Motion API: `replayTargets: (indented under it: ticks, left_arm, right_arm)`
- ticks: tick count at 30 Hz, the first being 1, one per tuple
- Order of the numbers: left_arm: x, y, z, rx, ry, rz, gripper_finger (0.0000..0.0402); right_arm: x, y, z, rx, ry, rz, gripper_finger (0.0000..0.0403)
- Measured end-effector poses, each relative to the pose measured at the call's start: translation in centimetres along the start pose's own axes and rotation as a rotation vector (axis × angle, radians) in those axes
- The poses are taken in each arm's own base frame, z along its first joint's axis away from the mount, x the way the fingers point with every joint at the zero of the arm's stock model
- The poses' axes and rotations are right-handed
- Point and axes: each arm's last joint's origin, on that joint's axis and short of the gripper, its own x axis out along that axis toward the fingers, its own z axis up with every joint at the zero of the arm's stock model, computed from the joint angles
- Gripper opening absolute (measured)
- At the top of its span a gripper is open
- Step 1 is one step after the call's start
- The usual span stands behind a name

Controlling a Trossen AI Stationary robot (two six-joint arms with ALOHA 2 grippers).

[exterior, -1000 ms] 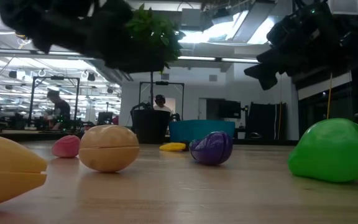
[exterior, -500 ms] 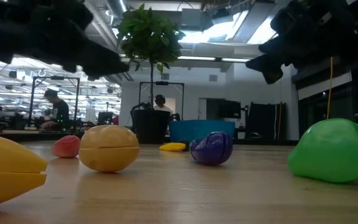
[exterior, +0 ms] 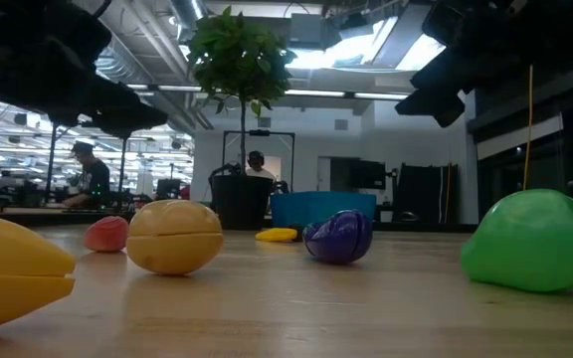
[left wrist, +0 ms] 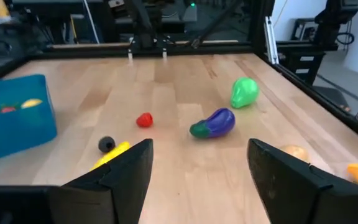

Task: Pick and placing Produce into tupperware
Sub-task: Put the raspberry into the blue bin

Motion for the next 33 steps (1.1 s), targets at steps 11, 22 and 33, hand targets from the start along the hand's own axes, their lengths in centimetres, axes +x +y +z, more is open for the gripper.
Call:
replayTargets:
  ticks: [11,22,33]
  left_arm:
    - [-0.1,-0.4,-0.1,-0.027,0.002,-0.023,0.0253]
    - [-0.1,-0.4,-0.1,-0.028,0.003,-0.022,0.0253]
    - [-0.1,-0.4,-0.2,-0.026,0.010,-0.021,0.0253]
  right_arm:
    - [5.3,1.0,1.9,-0.121,0.272,-0.062,0.0229]
    - [8.9,-0.3,2.0,-0.171,0.381,-0.133,0.0229]
    - [11.0,-2.9,0.2,-0.096,0.458,-0.204,0.0229]
